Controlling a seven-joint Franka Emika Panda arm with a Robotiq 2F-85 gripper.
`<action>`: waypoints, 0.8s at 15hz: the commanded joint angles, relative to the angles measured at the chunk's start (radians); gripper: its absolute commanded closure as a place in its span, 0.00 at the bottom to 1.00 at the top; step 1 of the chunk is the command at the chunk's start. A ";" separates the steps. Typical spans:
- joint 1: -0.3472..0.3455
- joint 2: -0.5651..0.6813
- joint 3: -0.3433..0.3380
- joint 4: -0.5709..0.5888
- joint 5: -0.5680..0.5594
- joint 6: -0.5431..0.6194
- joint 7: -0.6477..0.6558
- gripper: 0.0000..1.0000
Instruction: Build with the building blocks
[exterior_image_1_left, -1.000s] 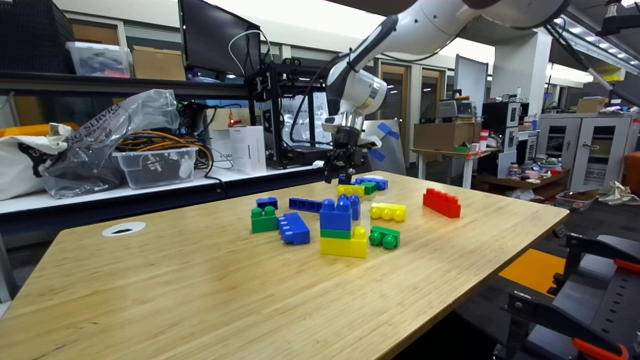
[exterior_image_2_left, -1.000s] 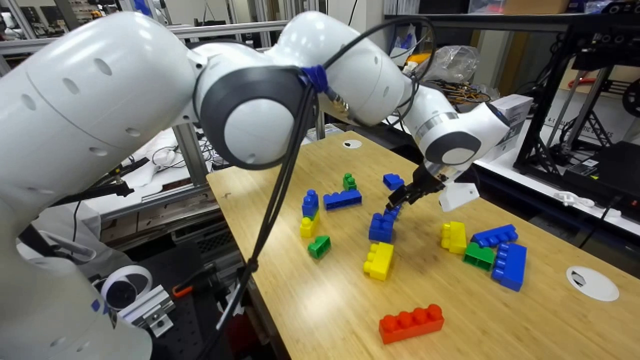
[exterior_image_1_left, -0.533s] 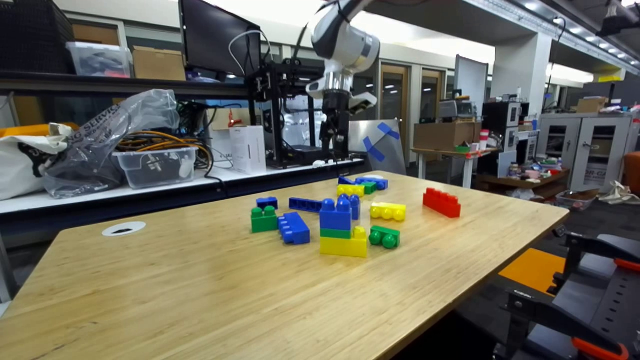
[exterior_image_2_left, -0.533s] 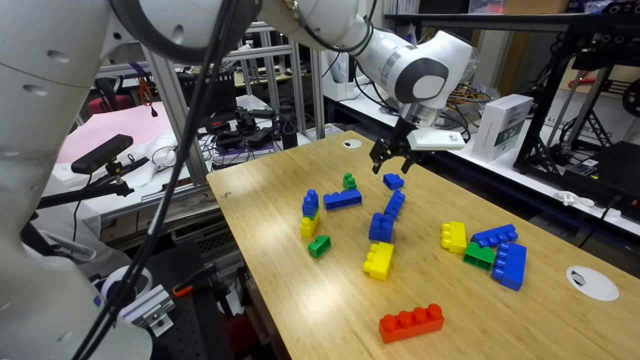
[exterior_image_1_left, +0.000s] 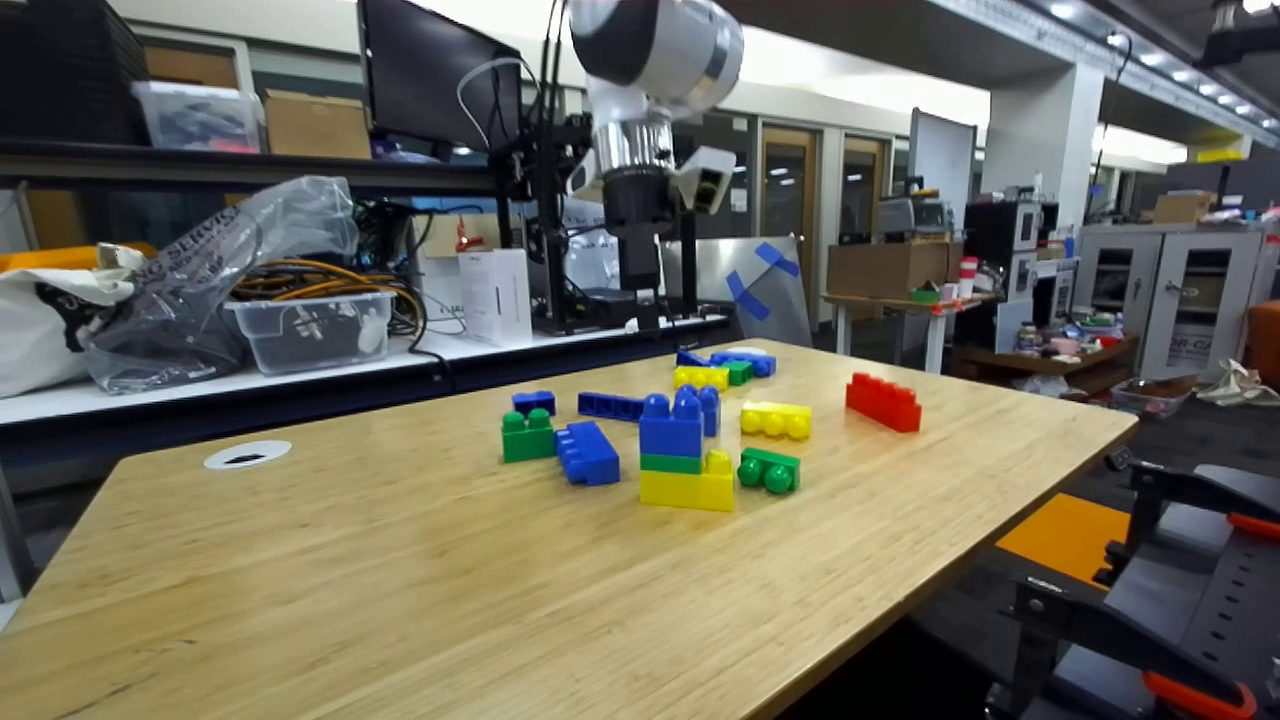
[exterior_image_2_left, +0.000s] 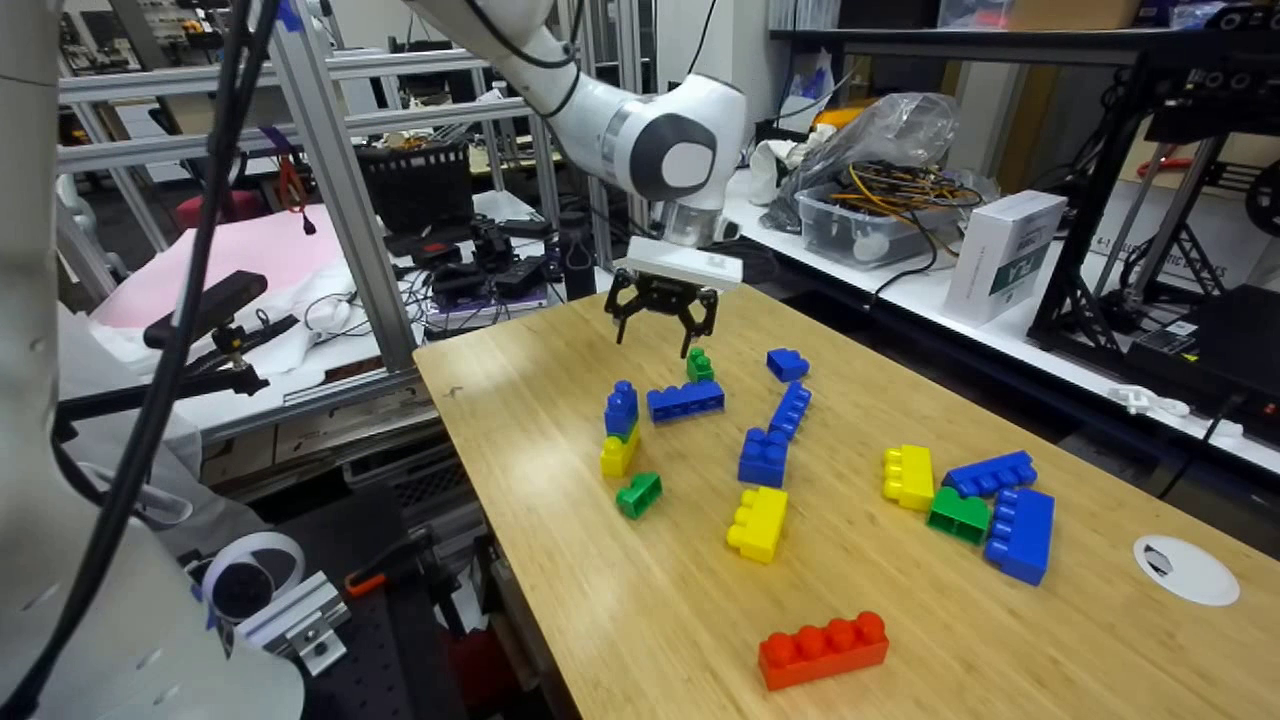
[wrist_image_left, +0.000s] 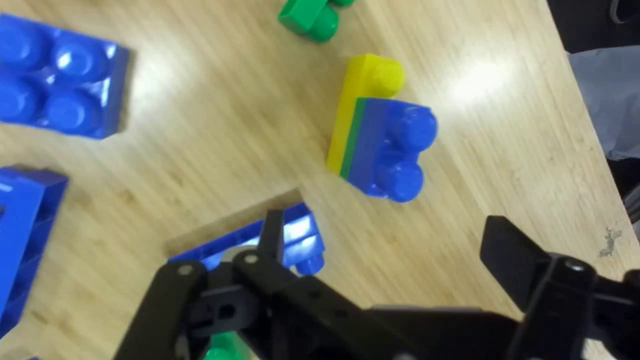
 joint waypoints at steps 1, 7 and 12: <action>0.047 -0.092 0.013 -0.176 -0.091 0.070 0.233 0.00; 0.089 -0.105 0.034 -0.297 -0.299 0.167 0.420 0.00; 0.094 -0.082 0.027 -0.327 -0.430 0.269 0.511 0.00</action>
